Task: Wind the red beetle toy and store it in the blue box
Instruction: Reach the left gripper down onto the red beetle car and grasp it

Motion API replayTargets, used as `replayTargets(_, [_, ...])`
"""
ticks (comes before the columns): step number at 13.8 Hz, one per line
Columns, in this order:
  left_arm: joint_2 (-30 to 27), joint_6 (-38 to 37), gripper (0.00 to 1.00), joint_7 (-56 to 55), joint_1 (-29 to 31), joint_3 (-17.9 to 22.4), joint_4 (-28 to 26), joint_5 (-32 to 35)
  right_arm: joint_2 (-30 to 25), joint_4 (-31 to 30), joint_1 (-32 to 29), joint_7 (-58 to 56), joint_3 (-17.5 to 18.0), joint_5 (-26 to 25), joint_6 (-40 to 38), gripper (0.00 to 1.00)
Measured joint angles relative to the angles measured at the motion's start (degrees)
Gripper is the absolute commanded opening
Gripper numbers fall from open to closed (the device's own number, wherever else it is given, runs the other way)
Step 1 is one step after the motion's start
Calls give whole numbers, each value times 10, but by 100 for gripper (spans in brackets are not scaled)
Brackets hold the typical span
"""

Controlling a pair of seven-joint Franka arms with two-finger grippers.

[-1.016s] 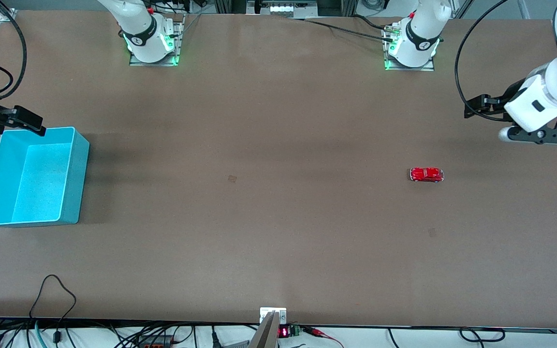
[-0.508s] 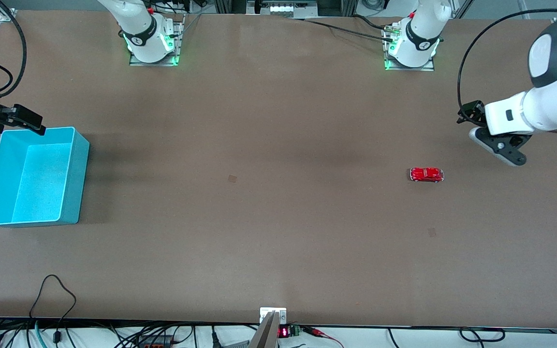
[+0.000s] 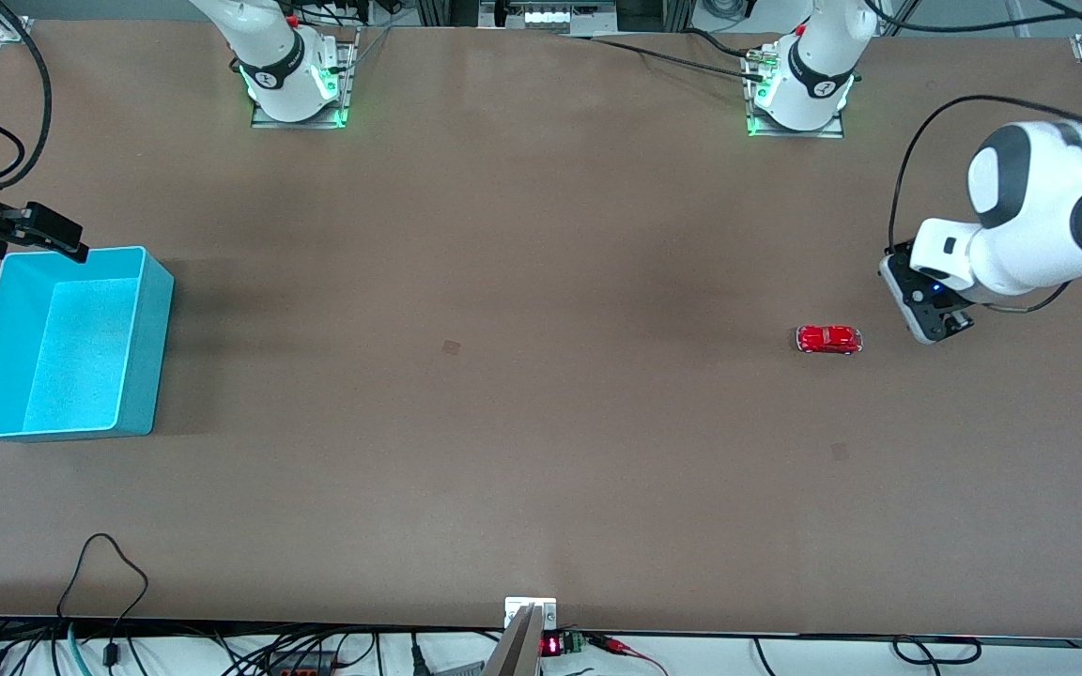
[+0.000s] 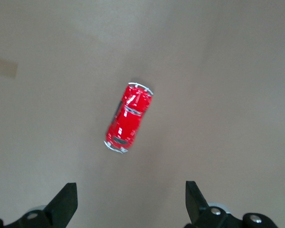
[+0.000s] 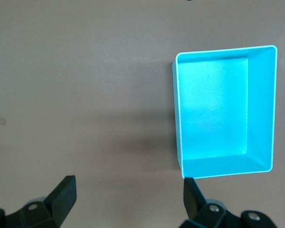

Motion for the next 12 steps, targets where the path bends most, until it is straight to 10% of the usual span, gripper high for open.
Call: replayTargets(12, [99,184,94,162,-8,-12,-44,1,0,-1,-2,0,-1,0,0,100])
